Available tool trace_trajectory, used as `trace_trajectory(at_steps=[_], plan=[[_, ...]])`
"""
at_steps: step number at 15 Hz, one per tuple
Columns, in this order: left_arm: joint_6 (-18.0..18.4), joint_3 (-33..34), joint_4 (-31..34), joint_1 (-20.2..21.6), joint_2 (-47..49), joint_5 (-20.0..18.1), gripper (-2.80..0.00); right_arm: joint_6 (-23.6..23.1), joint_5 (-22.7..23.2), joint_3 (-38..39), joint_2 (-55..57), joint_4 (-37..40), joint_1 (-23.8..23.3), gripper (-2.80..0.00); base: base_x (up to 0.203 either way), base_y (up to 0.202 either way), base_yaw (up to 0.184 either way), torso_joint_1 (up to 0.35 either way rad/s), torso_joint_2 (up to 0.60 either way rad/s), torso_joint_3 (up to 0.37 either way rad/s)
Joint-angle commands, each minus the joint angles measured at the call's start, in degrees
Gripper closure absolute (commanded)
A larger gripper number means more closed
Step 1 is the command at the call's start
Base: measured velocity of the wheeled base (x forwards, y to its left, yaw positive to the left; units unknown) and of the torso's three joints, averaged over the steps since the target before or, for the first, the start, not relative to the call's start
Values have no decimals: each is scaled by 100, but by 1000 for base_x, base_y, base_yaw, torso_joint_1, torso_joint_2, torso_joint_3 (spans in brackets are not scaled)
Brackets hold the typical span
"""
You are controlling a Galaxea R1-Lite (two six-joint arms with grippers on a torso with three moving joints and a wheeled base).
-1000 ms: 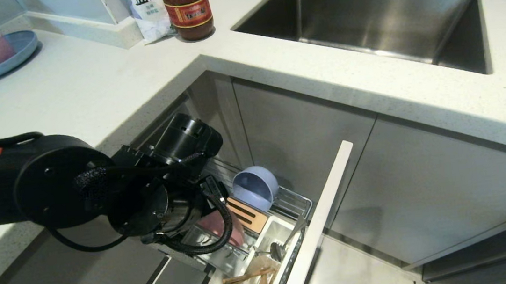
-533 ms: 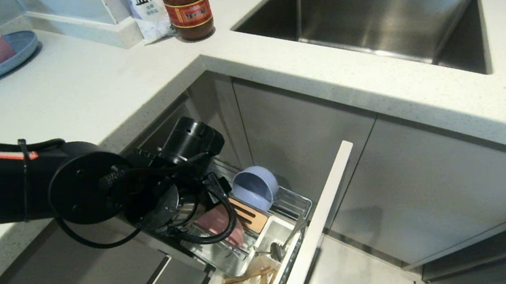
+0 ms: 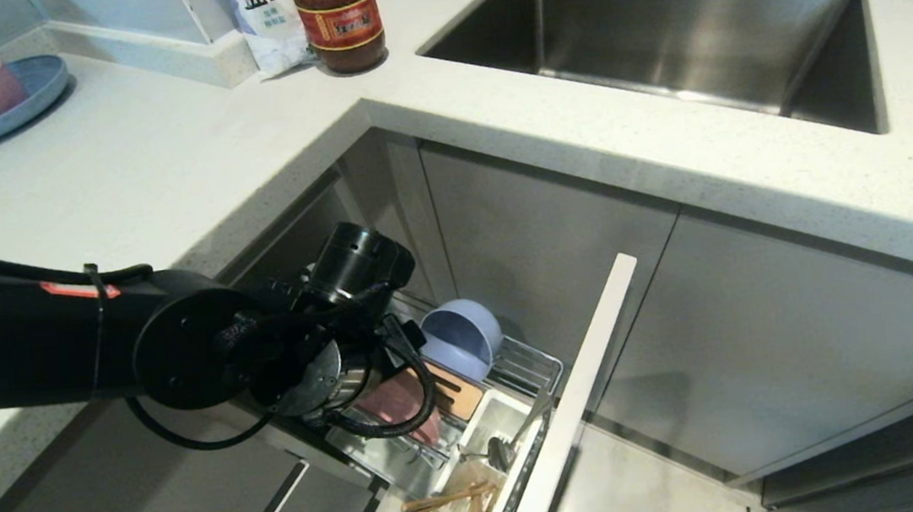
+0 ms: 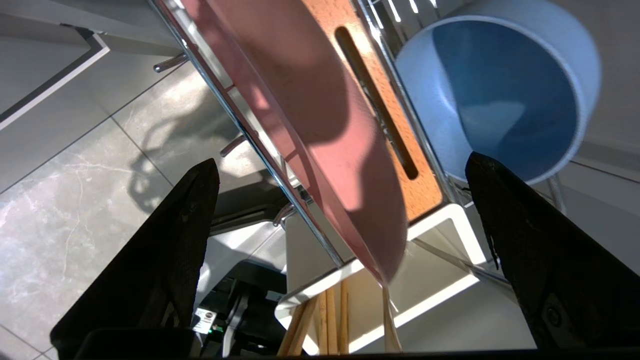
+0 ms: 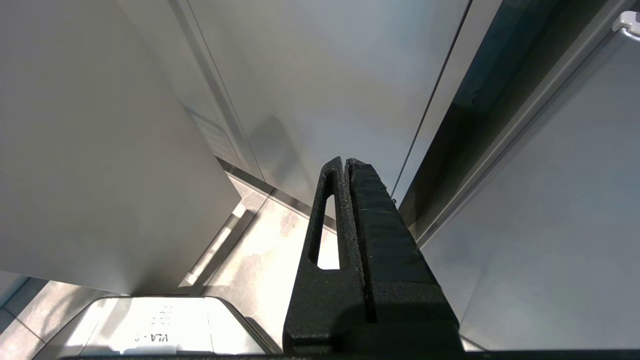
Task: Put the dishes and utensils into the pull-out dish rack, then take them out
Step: Take the plate out of the cupboard
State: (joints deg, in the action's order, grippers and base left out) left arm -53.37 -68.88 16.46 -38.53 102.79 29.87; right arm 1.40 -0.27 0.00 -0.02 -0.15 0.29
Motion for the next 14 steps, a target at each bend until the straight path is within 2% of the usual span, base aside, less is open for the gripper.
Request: trace_trajectory(at_steps=[1,5,6,14], plan=[[-42,6,4,4,127,19,-280,0,0,9,-24,-3,-1,0,0,0,0,0,0,0],[-45,6,-2,4,136,19,-280,0,0,9,-23,-2,-1,0,0,0,0,0,0,0],[-42,6,-2,4,134,22,0,0,0,9,-24,-3,5,0,0,0,0,0,0,0],[-52,6,-2,-5,91,28,0,0,0,9,-24,-3,4,0,0,0,0,0,0,0]])
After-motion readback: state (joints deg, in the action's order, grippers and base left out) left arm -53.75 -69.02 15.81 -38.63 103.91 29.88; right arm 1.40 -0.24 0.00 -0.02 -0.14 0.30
